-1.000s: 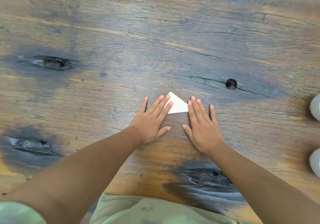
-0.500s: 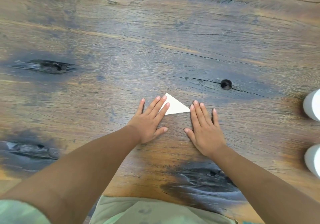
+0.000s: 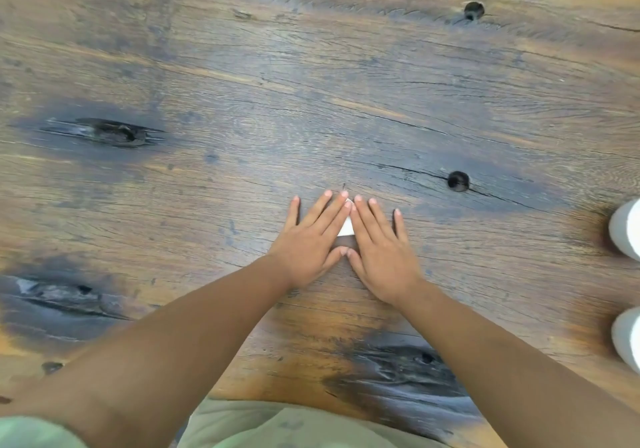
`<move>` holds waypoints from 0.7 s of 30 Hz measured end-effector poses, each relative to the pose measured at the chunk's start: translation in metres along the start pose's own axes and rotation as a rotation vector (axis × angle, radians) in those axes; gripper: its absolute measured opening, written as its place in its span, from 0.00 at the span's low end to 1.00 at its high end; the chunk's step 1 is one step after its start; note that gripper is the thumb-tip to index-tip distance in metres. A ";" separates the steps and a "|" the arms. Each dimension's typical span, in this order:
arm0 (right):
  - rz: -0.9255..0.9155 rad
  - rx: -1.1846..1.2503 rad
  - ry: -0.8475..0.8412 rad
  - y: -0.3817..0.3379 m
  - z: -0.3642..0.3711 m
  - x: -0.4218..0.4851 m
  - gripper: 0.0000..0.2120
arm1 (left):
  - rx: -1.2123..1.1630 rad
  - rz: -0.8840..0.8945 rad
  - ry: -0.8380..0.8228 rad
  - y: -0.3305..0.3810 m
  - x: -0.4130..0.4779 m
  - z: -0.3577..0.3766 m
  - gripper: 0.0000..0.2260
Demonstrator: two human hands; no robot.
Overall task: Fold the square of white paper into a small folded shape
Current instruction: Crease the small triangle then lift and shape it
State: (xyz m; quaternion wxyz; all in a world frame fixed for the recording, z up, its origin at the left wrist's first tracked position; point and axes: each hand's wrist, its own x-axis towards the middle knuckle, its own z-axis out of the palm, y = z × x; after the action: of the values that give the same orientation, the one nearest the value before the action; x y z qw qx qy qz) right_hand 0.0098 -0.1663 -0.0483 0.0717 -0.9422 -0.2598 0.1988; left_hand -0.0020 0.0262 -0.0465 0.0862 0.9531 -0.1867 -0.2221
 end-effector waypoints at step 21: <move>0.006 -0.079 -0.010 0.006 0.020 0.002 0.34 | 0.059 -0.004 0.057 -0.019 -0.039 0.032 0.32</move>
State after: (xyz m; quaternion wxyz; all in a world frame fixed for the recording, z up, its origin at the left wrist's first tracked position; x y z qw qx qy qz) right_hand 0.0059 -0.1698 -0.0691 0.0323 -0.9441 -0.2650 0.1934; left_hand -0.0429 0.0560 -0.0639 0.0629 0.9615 -0.1887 -0.1897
